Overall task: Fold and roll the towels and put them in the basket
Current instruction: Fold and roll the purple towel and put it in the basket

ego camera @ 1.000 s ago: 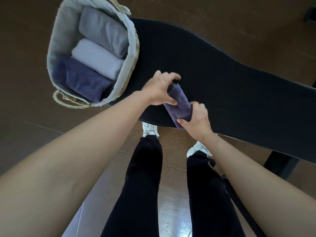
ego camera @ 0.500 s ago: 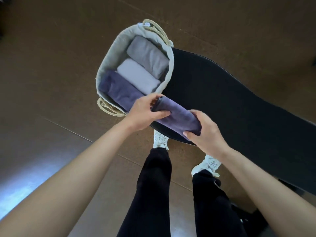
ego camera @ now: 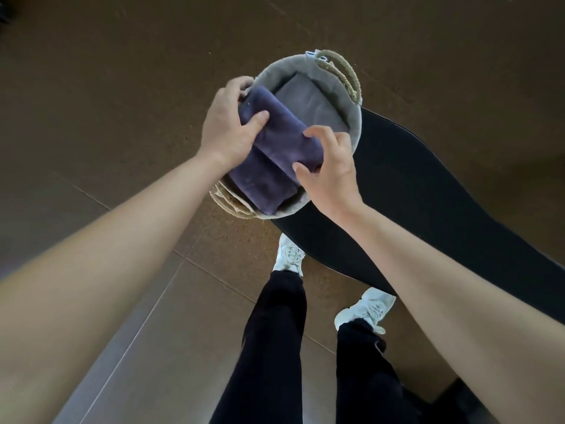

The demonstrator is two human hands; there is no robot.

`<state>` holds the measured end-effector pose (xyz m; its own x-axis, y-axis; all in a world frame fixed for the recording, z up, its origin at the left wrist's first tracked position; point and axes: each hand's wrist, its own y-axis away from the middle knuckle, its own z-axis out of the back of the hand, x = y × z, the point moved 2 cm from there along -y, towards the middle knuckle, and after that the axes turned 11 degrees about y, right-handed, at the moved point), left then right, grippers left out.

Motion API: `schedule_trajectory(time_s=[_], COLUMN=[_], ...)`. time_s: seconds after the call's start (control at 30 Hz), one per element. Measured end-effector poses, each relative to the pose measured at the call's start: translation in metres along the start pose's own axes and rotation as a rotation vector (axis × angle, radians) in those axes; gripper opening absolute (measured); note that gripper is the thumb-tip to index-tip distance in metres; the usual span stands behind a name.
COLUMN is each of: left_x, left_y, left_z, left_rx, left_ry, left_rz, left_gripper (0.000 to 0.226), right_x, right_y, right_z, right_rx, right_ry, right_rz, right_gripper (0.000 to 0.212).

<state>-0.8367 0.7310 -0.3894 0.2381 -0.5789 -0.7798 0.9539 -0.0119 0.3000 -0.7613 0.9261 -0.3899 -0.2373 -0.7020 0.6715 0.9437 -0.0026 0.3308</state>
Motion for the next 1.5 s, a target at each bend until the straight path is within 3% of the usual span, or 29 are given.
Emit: schedule_trajectory(time_s=[0.17,0.3,0.5,0.73,0.9,1.13,1.5], left_x=[0.0,0.002,0.035,0.042,0.045,0.05,0.043], left_y=[0.007,0.027,0.041,0.013,0.005,0.005,0.003], left_z=[-0.013,-0.02,-0.021,-0.012,-0.016,-0.029,-0.032], left_rx=[0.011,0.052,0.38,0.64,0.647,0.639,0.623], left_ry=[-0.548,-0.575,-0.655,-0.715,-0.717,-0.718,-0.749], left_rz=[-0.369,-0.701,-0.503,-0.422,-0.349,-0.249,-0.224], left_gripper=[0.05,0.033,0.075,0.107,0.12,0.127,0.13], right_x=[0.001,0.002,-0.015,-0.016,0.01,0.011,0.011], right_y=[-0.005,-0.005,0.005,-0.003,-0.012,0.005,0.007], right_z=[-0.013,-0.013,-0.02,-0.023,-0.027,-0.047,-0.045], right_rx=[0.072,-0.071,-0.141,-0.053,0.041,0.139,0.134], right_ry=[0.268,0.676,0.682,0.744,0.749,0.913,0.901], right_rz=[-0.076,0.155,0.447,0.37,0.126,0.147,0.153], right_gripper=[0.048,0.038,0.013,0.024,0.059,0.079,0.082])
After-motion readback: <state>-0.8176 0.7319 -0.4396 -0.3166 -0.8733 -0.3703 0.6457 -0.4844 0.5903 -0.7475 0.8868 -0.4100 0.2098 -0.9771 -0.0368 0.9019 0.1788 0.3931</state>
